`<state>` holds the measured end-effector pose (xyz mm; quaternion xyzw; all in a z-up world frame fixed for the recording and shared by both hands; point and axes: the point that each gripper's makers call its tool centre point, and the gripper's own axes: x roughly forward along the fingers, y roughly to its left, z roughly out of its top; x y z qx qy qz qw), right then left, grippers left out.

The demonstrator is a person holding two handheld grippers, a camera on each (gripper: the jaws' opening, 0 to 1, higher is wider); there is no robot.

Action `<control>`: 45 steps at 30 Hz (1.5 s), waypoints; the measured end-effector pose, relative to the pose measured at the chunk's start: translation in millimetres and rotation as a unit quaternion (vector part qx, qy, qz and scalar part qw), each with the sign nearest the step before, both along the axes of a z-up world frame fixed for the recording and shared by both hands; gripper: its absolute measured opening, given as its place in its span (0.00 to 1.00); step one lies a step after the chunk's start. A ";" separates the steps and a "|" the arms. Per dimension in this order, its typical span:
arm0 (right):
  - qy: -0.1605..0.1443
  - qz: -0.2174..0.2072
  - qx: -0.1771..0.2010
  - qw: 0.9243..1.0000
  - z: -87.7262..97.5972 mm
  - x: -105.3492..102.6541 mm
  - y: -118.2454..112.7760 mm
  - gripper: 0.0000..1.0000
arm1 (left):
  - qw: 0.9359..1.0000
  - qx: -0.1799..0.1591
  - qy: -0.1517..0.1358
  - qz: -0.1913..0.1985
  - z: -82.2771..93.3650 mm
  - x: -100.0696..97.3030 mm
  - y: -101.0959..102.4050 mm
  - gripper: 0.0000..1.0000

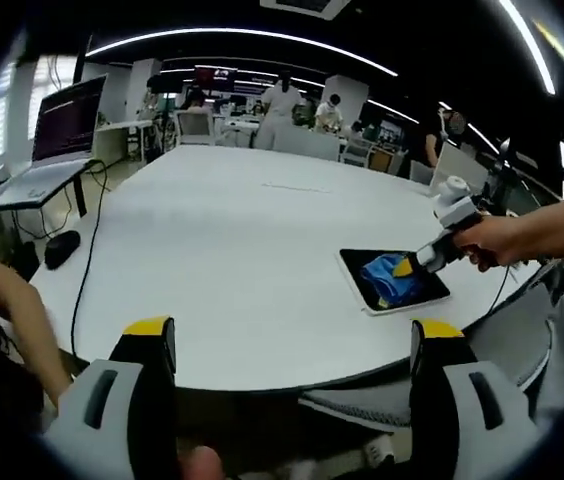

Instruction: Wipe the mirror surface with the cleaning cloth until all visible marks leave the cleaned area.

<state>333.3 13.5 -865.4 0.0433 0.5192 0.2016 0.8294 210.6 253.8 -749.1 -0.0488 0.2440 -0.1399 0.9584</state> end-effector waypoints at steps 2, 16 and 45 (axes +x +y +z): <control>-0.007 0.000 0.002 1.000 -0.6 0.5 0.2 0.00 | 0.999 0.031 -0.022 0.015 5.2 13.6 11.8 0.96; 0.001 -0.012 0.019 1.000 -4.4 6.9 0.6 0.00 | 0.997 0.000 -0.041 -0.066 -6.1 68.3 -67.8 0.99; 0.006 0.001 0.035 0.999 -4.5 6.6 0.4 0.00 | 0.999 -0.004 -0.038 -0.022 -31.1 85.2 -75.2 0.99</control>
